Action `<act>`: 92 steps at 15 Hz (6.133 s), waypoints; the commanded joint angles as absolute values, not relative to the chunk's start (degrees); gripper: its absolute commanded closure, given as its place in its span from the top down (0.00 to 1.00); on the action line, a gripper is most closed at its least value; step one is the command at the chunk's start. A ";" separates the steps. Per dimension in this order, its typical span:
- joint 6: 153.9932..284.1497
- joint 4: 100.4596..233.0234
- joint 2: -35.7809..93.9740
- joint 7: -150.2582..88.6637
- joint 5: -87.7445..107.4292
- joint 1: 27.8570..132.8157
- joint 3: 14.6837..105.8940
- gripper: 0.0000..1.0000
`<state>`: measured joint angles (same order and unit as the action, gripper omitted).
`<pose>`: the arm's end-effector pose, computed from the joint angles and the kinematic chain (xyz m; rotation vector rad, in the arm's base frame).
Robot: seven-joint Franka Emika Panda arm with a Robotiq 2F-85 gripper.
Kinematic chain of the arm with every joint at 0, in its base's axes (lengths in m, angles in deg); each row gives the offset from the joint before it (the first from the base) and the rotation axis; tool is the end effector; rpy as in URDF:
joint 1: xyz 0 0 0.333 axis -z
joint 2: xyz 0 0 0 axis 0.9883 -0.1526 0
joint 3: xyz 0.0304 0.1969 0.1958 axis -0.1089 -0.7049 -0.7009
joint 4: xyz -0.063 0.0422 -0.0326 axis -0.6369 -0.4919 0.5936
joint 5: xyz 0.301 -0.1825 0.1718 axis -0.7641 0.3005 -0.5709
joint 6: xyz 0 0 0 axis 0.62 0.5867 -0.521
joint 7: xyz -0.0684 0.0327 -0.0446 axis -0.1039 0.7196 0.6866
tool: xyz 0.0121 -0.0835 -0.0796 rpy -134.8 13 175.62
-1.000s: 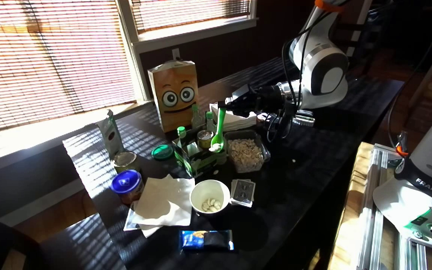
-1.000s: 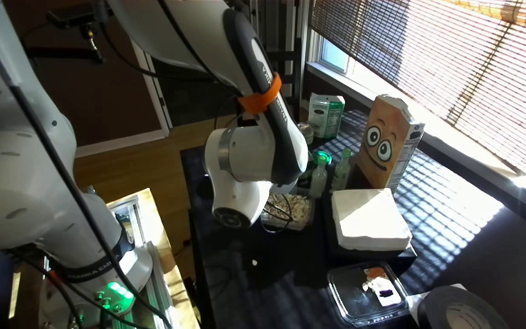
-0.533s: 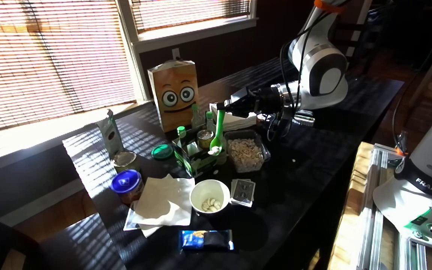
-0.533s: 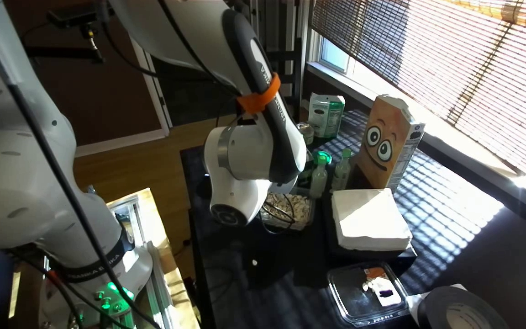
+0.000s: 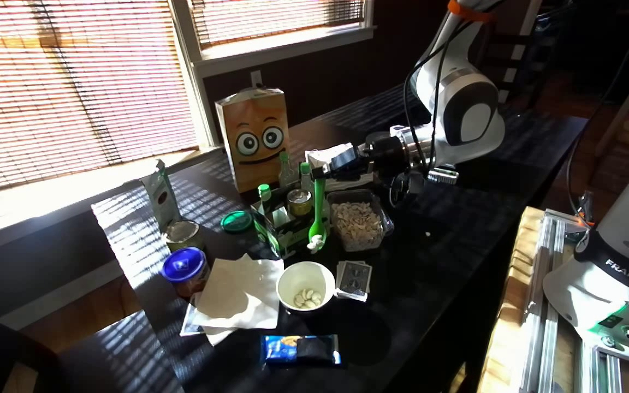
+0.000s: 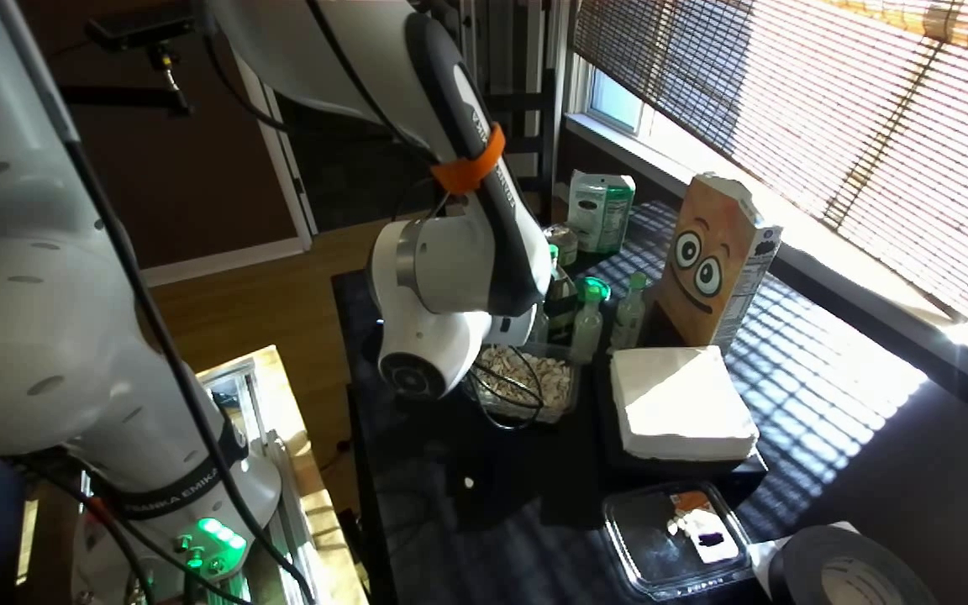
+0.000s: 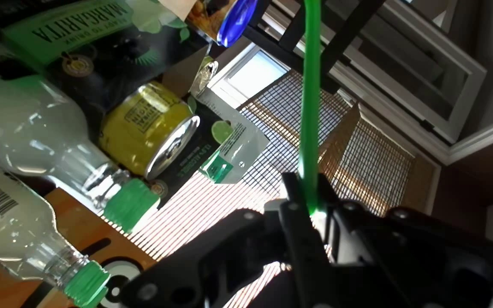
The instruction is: Use the spoon to transfer some contents from the right bowl to the left bowl
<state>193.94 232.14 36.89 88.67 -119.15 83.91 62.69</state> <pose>0.3724 0.0035 0.1358 -1.8976 0.1913 -1.0422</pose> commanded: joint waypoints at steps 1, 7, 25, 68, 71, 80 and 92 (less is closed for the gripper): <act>197.44 231.66 37.13 93.57 -120.89 81.68 61.05 0.03; 200.19 231.23 38.64 104.90 -121.90 79.20 58.94 0.03; 198.16 231.33 38.18 96.91 -114.32 90.97 70.64 0.03; 211.31 229.65 36.90 129.97 -137.46 93.01 75.82 0.03; 209.26 229.76 36.00 126.82 -137.45 93.06 74.94 0.03; 202.73 230.44 35.41 112.26 -135.38 93.99 73.82 0.03; 204.83 227.99 28.28 97.71 -134.06 94.18 75.71 0.37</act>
